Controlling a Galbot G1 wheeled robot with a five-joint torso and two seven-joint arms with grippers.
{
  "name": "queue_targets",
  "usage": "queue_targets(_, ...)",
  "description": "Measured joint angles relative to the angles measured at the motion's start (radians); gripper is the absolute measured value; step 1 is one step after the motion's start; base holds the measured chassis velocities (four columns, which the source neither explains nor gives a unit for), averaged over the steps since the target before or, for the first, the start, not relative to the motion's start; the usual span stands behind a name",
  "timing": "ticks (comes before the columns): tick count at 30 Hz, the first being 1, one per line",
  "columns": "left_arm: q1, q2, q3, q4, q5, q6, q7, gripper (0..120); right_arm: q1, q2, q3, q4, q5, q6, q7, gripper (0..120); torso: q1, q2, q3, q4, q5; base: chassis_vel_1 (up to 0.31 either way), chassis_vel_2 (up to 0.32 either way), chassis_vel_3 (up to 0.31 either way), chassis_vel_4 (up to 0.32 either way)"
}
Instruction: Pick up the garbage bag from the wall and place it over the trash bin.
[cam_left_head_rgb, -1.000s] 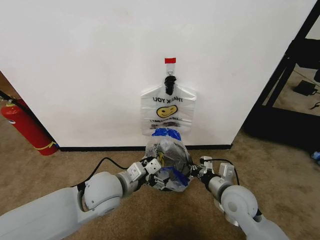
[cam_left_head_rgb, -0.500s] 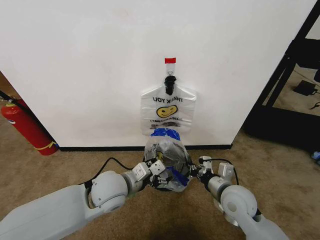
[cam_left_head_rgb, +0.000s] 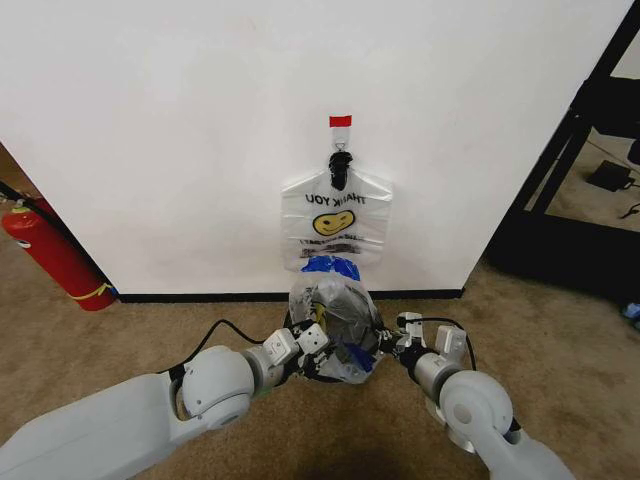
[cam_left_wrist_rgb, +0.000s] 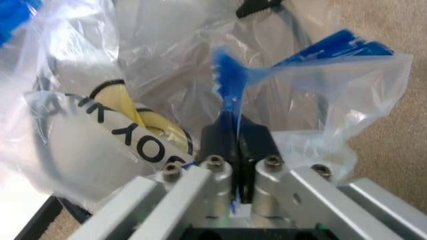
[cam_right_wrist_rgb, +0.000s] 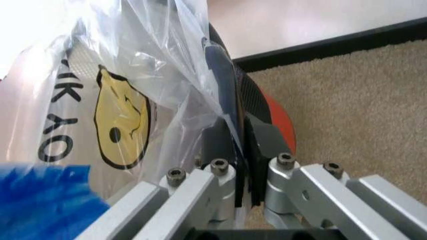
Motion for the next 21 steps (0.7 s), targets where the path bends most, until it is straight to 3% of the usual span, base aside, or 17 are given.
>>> queue_targets(12, 0.142, 0.045, -0.08, -0.06, 0.058, -0.055, -0.01, 0, -0.018, 0.065, 0.023, 0.0, 0.038, 0.0, 0.036, 0, 0.0, 0.0, 0.0, -0.0001, -0.0001, 0.0, 0.0, 0.0, 0.0)
queue_targets(21, 0.342, 0.067, -0.162, -0.065, 0.196, -0.158, 0.022, 0, -0.041, 0.127, 0.05, 0.016, 0.119, -0.006, 0.092, 0, 0.0, 0.0, 0.0, 0.0, -0.0001, 0.0, 0.0, 0.0, 0.0)
